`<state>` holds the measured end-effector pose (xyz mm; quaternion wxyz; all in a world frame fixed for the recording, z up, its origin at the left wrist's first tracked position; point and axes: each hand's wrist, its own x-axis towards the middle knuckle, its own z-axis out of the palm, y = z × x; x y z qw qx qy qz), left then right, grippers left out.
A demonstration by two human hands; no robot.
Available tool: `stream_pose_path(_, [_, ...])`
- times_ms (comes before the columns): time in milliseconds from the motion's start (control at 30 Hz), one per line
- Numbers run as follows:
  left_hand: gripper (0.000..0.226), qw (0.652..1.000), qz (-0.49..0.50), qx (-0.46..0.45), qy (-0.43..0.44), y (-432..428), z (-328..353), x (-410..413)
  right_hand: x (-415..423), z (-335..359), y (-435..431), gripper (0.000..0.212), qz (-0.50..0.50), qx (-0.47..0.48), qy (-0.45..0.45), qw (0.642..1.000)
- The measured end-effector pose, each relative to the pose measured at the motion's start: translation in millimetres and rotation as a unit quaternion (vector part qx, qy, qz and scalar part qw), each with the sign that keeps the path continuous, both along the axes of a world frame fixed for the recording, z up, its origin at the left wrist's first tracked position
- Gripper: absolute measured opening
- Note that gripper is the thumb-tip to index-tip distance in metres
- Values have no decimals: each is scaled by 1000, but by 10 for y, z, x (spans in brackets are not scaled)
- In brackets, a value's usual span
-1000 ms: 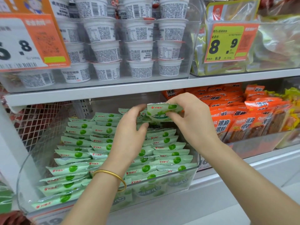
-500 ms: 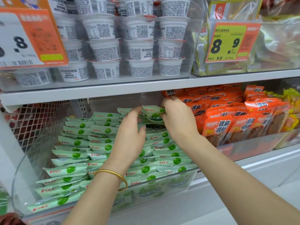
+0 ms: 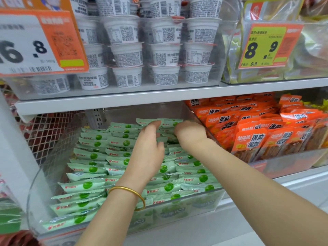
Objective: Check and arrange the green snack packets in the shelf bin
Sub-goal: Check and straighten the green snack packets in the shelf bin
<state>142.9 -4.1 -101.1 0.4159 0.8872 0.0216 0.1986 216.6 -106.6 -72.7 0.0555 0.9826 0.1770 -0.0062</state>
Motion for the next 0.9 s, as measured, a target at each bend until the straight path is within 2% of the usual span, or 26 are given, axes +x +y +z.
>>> stream_pose_path(100, [55,1000,6,4,5,36,17,-1,79,87,67,34,-4,4,58,998])
stream_pose_path(267, [56,1000,3,8,10,61,43,23,165,36,128,41,-24,85,-3,996])
stream_pose_path(434, [55,1000,-5,1,12,54,44,31,215,-80,145,33,-60,141,-27,988])
stream_pose_path(900, [54,1000,-5,6,18,-11,41,41,50,-96,18,19,-57,170,-68,981])
